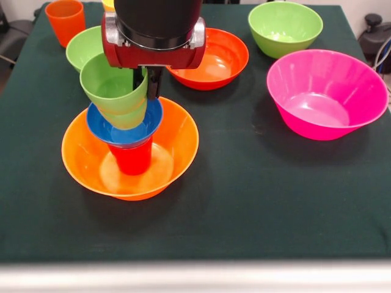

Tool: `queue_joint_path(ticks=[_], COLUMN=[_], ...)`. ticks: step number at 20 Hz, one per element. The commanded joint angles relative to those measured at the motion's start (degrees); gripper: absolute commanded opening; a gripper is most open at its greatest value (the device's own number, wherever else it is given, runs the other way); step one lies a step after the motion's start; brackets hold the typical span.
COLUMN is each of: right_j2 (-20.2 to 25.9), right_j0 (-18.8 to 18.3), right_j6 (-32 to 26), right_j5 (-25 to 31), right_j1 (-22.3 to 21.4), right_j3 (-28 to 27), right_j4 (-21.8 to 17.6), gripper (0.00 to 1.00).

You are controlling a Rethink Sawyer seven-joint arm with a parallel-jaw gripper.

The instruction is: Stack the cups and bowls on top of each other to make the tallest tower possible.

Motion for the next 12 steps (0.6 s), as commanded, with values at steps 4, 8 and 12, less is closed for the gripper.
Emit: queue_joint_path(ticks=[4,8,12], right_j2=[4.2,4.3,4.2], right_j0=[-0.7,-0.6,-0.6], right_j6=[3.1,3.1,2.8], right_j5=[-6.4,-6.6,-7.6], right_j1=[-1.0,-0.3,-1.2], right_j3=[11.0,10.5,12.3], right_j4=[-1.5,-1.5,-1.5], gripper=[0.00,0.00,0.00])
